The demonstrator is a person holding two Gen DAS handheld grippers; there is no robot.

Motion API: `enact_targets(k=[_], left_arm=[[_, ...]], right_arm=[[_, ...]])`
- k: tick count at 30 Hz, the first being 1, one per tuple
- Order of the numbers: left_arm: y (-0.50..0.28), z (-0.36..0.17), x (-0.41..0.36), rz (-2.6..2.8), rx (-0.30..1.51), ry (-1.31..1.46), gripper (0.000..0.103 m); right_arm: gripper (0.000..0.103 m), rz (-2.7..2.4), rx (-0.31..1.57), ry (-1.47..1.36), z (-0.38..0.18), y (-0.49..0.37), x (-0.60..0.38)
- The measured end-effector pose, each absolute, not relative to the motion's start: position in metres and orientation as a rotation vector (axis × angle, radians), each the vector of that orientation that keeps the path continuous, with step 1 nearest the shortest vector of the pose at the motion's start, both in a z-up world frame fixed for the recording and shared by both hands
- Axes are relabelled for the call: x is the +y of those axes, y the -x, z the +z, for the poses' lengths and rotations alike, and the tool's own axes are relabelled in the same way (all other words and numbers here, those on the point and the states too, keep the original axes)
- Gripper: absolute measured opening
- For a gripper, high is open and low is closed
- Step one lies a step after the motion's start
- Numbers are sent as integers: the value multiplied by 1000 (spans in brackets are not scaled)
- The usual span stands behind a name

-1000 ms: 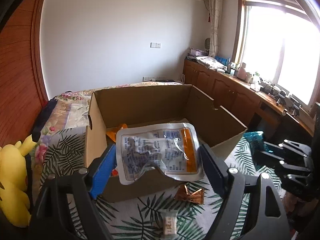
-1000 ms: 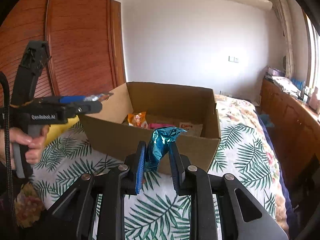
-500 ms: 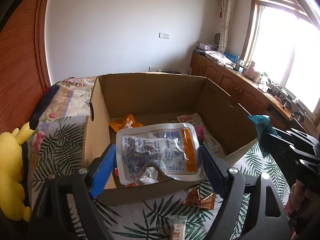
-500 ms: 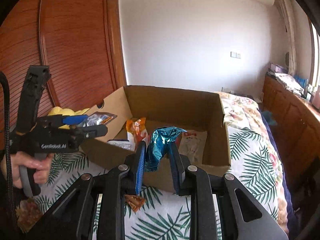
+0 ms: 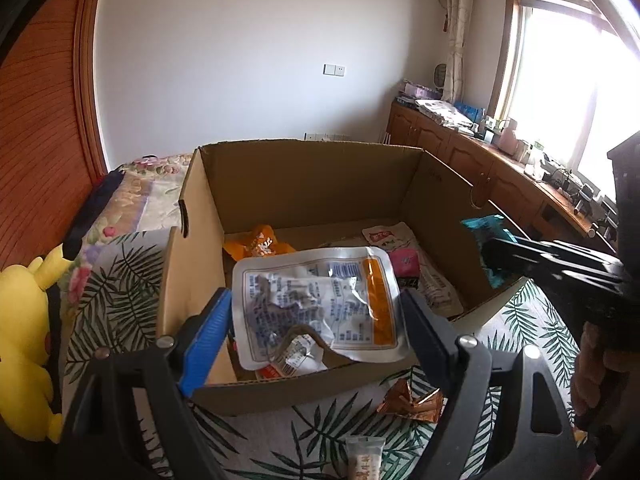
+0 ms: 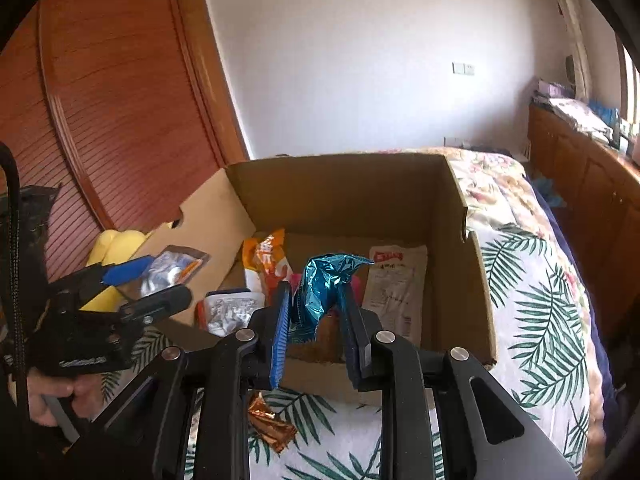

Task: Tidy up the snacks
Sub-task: 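Open the left tool to drop the clear packet while the right tool releases the blue candy, then move both tools back to the brown candy and white bar beside the box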

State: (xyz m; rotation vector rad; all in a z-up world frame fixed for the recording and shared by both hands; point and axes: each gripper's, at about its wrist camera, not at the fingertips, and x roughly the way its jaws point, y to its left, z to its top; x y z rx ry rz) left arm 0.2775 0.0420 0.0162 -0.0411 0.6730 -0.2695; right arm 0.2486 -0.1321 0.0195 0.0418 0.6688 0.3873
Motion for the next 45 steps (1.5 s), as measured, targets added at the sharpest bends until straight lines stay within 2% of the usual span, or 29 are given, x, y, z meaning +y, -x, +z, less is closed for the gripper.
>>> enact_targets(k=[6, 14, 22, 28, 37, 45], left_arm=[[-279, 16, 42, -263, 679, 39, 84], [-272, 31, 45, -263, 633, 56, 86], [-237, 45, 48, -270, 560, 19, 86], [-197, 46, 52, -293, 513, -20, 87], [-157, 0, 59, -311, 571, -41, 86], [-156, -40, 61, -320, 665, -35, 86]], right_arm=[[27, 329, 670, 11, 14, -254, -126], [27, 342, 609, 41, 19, -233, -128], [27, 404, 530, 148, 27, -186, -120], [27, 473, 539, 173, 20, -164, -111], [27, 510, 609, 190, -13, -155, -97], [27, 512, 687, 223, -40, -168, -84]])
